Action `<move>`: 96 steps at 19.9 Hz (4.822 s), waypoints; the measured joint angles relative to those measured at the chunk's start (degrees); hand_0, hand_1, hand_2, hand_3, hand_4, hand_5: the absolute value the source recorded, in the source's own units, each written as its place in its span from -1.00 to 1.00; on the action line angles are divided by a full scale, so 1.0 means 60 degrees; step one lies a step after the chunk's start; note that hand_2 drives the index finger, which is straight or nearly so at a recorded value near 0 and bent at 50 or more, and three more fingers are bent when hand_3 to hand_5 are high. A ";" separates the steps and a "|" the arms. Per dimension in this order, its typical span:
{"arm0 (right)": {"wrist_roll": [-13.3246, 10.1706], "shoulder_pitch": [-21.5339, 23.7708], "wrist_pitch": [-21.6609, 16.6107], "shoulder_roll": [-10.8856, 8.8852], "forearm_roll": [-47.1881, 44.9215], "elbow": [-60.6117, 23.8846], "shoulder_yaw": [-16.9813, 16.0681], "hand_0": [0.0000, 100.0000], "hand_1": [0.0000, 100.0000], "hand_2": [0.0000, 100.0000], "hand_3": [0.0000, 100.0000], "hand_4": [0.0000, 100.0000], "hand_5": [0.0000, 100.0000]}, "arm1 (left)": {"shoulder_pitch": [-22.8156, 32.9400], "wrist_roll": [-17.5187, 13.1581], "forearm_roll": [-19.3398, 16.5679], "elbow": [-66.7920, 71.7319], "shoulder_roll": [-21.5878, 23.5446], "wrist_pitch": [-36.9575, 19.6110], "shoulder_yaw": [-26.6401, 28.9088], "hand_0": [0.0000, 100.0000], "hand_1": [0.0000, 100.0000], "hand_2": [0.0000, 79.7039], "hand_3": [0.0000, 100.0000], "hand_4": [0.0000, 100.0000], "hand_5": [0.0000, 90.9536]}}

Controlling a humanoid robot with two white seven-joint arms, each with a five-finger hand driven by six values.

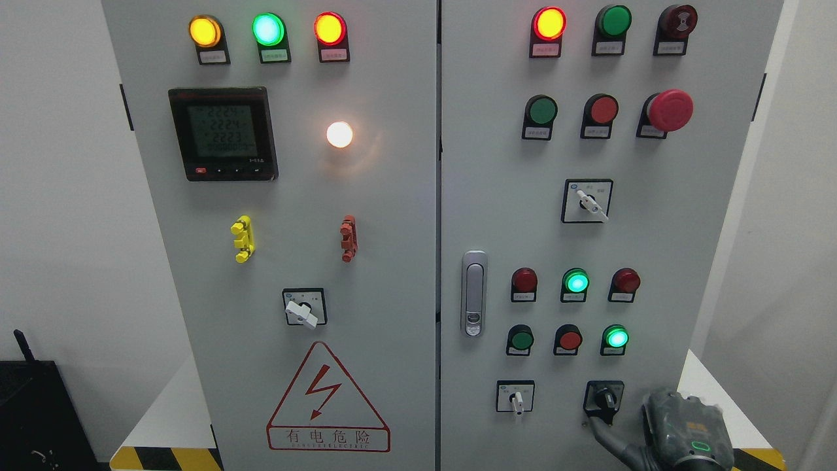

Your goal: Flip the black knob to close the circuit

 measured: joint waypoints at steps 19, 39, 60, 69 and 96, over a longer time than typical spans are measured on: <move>-0.0064 0.0065 0.0005 0.0000 -0.0091 0.0019 -0.0249 -1.00 -1.00 0.82 1.00 0.68 0.70 | 0.0000 0.0000 0.0000 0.0000 0.0000 0.0000 0.0000 -1.00 -1.00 -1.00 -0.90 -0.95 -1.00; -0.0063 0.0072 0.0130 0.0000 -0.0237 0.0005 -0.0363 -1.00 -1.00 0.82 1.00 0.68 0.69 | 0.0000 0.0000 0.0000 0.0000 -0.0001 0.0000 0.0000 -1.00 -1.00 -1.00 -0.90 -0.95 -1.00; -0.0605 0.0338 0.0324 0.0371 -0.0398 -0.0089 0.0000 -1.00 -1.00 0.78 1.00 0.67 0.68 | 0.0000 0.0000 0.0000 0.0000 -0.0002 0.0000 0.0000 -1.00 -1.00 -1.00 -0.90 -0.95 -1.00; -0.1508 0.1240 0.0138 0.0536 -0.2391 -0.0365 0.0003 -1.00 -1.00 0.41 0.98 0.61 0.48 | 0.0000 0.0000 0.0000 0.0000 -0.0002 0.0000 0.0000 -1.00 -1.00 -1.00 -0.90 -0.95 -1.00; -0.0228 0.5424 -0.3475 0.1111 -1.5126 -0.1618 -0.1401 -1.00 -1.00 -1.00 -0.98 -0.96 -1.00 | 0.0000 0.0001 0.0000 0.0000 -0.0001 0.0000 0.0000 -1.00 -1.00 -1.00 -0.90 -0.95 -1.00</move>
